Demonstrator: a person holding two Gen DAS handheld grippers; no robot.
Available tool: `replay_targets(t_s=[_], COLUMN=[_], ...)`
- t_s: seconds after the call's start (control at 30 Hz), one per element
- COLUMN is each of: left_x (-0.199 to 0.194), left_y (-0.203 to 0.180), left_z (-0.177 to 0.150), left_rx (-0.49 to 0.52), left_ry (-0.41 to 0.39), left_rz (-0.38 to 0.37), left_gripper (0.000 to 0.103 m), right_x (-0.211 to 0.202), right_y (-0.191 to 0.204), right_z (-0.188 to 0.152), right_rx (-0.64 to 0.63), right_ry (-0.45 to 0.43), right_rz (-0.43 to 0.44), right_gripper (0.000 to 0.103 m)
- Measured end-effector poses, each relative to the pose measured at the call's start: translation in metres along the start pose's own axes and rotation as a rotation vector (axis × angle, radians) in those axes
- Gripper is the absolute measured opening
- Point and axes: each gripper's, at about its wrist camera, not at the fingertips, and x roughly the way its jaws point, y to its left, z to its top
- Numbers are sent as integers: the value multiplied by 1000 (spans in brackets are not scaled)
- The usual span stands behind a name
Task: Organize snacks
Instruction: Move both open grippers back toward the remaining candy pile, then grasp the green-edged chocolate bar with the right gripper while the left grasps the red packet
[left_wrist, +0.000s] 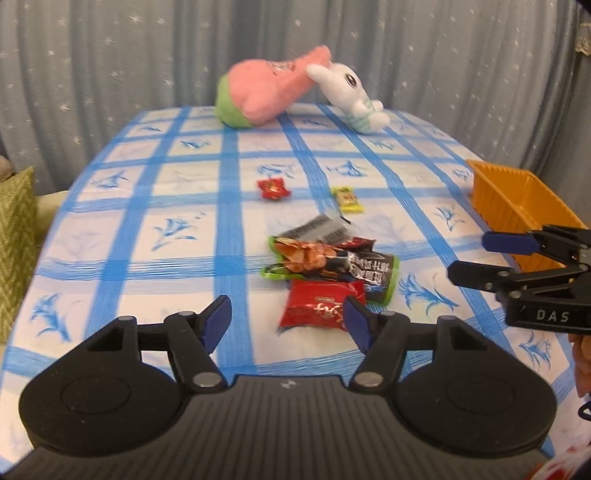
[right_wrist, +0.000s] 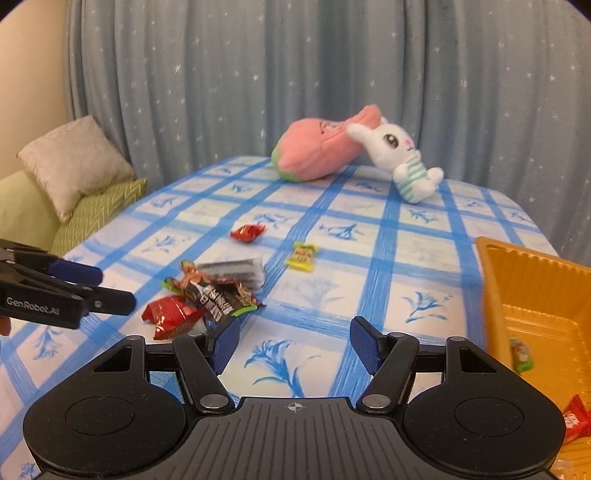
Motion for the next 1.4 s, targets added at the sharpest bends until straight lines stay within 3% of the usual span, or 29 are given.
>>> replay_targets(t_s=[0.27,0.53,0.67,0.87,1.17,1.3,1.33,1.4], left_x=[36,46,48,39,20,18,18,18], left_y=[-4,-11,-13,-10,21,28,28,27], left_z=[9,9,6,7,11,8,8,7], left_rx=[2,21,20,15,-75,-101,-101,-100], left_ry=[55,79,94,84,43,50,51,53], left_rz=[-59,-83,-103,-71,22,29,29,25], left_gripper=[63,59,45,36,36,36,36,36], right_x=[19,23,27,31,47,58,60,66], right_y=[-2,-4,-2,1,18,25,26,27], right_z=[-4,-2,-2,-1,7,10,10,11], right_rx=[-12,-1,-4,-18,-57,-28,-18,12], right_ry=[33,32,37,42,35,43,46,61], right_rz=[13,20,26,43,147,217,233,266], right_gripper=[66,66,66,66,66,66,65,43])
